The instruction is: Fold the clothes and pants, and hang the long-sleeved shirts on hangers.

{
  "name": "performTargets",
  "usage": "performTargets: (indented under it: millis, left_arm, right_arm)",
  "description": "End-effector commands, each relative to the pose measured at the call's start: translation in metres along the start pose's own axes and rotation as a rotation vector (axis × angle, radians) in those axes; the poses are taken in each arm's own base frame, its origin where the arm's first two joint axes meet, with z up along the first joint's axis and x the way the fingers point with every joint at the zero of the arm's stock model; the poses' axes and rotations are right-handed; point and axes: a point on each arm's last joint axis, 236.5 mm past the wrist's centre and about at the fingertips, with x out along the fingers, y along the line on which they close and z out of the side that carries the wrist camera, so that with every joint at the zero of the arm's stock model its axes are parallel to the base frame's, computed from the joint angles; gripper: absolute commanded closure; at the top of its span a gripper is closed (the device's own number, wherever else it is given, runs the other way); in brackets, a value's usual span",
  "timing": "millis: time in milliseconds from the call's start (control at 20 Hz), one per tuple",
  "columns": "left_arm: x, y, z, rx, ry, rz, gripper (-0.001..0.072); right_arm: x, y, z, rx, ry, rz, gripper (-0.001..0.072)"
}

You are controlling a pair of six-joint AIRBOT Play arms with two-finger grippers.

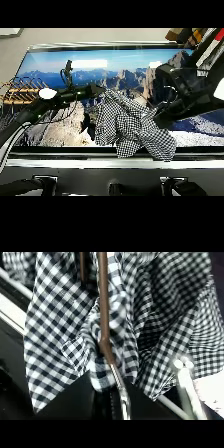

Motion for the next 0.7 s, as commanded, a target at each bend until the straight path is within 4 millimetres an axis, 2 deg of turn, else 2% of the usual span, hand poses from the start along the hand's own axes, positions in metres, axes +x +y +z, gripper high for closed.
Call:
performTargets:
  millis: [0,100,250,450,650]
  left_arm:
    - [-0.001,0.002,0.014,0.009,-0.039,0.016,0.0699]
    - [-0.002,0.003,0.016,0.009,-0.045,0.02,0.0698]
    - [-0.002,0.002,0.014,0.01,-0.038,0.016,0.0699]
    - [-0.003,0.003,0.014,0.012,-0.035,0.017,0.0698]
    - [-0.006,0.003,0.018,0.019,-0.045,0.017,0.0699]
  right_arm:
    - [0.014,0.009,-0.009,-0.028,0.049,0.035,0.0686]
    - [0.024,0.013,-0.013,-0.071,0.077,0.02,0.0686]
    - [0.033,-0.002,-0.019,-0.046,0.128,-0.077,0.0686]
    - [0.034,-0.007,-0.024,0.002,0.153,-0.098,0.0686]
    - [0.031,-0.008,-0.04,0.021,0.221,-0.105,0.0687]
